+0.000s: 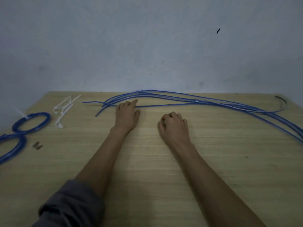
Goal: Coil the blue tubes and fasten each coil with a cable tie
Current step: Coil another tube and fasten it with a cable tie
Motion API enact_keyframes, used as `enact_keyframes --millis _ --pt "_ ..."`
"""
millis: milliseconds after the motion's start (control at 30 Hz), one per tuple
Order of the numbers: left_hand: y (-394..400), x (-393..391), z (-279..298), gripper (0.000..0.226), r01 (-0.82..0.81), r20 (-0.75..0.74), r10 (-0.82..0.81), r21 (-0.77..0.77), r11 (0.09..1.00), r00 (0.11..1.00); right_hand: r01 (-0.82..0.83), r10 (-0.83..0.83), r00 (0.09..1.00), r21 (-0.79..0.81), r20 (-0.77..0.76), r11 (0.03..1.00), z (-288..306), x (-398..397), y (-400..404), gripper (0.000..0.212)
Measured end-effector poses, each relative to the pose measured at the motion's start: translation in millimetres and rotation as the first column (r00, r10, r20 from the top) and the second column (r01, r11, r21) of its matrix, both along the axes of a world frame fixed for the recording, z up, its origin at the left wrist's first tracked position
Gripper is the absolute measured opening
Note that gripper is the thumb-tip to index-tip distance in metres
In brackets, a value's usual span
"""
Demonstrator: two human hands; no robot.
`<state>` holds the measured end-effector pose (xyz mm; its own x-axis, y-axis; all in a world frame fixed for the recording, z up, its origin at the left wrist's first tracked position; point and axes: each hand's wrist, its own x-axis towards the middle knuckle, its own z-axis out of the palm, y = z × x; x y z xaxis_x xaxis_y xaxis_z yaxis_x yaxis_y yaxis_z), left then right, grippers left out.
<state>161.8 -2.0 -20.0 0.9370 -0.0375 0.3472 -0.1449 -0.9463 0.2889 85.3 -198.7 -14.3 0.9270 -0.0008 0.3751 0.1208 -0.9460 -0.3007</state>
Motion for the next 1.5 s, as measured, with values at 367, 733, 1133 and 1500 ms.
enact_keyframes --millis 367,733,1133,1500 --pt "9.5 -19.3 29.4 0.019 0.055 0.098 -0.047 -0.076 0.996 0.994 0.012 -0.013 1.000 0.091 0.015 0.996 2.7 -1.2 -2.0 0.040" --pt "-5.6 -51.6 91.7 0.004 0.456 -0.213 -0.514 -0.268 0.849 0.831 -0.137 0.118 0.919 0.023 0.377 0.990 17.2 7.5 -4.9 0.028" --pt "35.1 -58.6 110.7 0.039 0.214 -0.495 -0.257 -0.142 0.966 0.830 -0.103 0.072 0.927 0.067 0.368 0.992 37.5 11.2 -41.7 0.014" --pt "9.2 -60.6 123.7 0.035 0.090 0.142 -0.694 -0.990 -0.111 0.706 -0.014 -0.035 0.966 0.186 0.257 0.982 49.2 10.9 -47.0 0.024"
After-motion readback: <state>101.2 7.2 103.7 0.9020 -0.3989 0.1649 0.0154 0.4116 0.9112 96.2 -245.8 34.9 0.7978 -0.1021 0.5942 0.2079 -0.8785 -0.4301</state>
